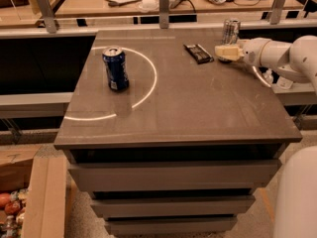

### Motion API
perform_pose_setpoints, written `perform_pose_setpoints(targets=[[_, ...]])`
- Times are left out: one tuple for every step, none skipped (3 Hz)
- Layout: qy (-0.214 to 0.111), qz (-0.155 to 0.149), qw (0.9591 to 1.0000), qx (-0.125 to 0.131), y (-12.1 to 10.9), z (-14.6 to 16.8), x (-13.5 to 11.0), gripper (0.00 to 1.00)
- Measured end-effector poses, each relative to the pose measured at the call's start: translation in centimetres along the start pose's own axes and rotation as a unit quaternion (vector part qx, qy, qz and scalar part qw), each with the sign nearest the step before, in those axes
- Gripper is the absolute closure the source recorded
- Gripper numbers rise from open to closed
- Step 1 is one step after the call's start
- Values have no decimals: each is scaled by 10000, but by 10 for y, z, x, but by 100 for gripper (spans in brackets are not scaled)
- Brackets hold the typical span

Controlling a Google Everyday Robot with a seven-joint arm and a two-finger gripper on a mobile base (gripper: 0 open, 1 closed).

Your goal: Move redbull can near rxbar chocolate

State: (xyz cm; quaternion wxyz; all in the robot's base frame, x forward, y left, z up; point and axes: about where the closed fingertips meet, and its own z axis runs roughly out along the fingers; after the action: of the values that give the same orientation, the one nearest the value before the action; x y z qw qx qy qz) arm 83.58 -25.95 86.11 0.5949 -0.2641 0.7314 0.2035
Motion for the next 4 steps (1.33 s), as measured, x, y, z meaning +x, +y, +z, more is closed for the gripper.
perform_pose_setpoints(targets=[[78,25,9999,-115,2,15,2,52],[97,-2,9995,-304,10,25,3,30],[190,-60,9986,-486,18,28,6,5],[274,-146,9975,-640,28,15,3,0]])
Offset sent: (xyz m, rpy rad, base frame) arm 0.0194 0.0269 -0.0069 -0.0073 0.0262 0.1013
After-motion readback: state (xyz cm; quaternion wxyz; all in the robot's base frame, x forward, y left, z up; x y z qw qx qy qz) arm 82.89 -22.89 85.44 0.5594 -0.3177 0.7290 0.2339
